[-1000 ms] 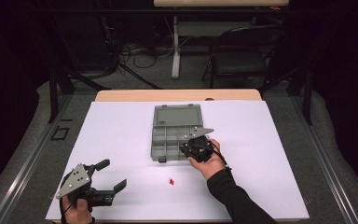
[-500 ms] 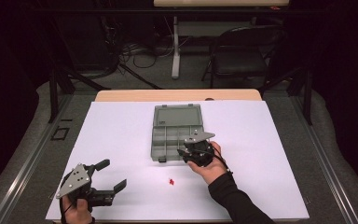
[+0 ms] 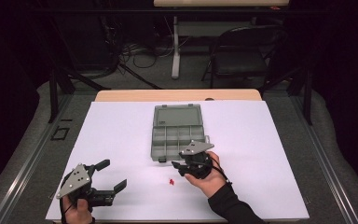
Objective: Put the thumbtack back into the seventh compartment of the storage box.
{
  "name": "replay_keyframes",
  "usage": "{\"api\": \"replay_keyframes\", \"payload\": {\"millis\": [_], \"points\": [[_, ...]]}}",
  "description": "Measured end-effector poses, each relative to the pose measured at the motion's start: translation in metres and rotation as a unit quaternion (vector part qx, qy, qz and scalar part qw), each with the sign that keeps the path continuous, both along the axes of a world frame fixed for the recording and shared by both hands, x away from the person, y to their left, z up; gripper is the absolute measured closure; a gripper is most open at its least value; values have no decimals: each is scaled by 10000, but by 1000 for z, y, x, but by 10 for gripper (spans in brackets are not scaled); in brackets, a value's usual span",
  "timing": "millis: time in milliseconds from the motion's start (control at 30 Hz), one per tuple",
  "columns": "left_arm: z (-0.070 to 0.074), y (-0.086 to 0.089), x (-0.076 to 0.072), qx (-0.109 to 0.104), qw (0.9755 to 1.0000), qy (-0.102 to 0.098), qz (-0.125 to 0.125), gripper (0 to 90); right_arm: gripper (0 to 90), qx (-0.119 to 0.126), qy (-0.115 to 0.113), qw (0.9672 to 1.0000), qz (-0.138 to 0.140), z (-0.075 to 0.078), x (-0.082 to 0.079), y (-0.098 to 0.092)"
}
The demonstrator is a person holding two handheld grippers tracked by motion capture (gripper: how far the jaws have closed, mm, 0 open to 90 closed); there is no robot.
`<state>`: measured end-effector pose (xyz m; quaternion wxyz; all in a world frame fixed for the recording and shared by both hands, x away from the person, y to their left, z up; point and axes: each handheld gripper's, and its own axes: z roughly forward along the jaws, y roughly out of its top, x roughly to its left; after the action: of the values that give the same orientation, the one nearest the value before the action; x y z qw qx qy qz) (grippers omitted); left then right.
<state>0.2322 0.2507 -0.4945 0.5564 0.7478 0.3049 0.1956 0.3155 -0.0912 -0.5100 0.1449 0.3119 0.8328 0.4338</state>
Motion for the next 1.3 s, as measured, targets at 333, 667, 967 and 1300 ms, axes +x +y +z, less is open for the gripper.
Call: {"api": "replay_keyframes", "payload": {"millis": [333,667,967,1300], "points": [[0,0,0,-19,10000,-6,-6,89,585,-56,56,9996,276,-9,-16,7],[0,0,1,-16,10000,17,-26,89,633,-195,207,9990,335,-23,-17,12],[-1,0,1,-9,10000,17,3,89,689,-301,311,9982,426,-32,-20,17],[-1,0,1,-2,10000,18,2,89,722,-428,405,9973,427,-41,-17,21]]}}
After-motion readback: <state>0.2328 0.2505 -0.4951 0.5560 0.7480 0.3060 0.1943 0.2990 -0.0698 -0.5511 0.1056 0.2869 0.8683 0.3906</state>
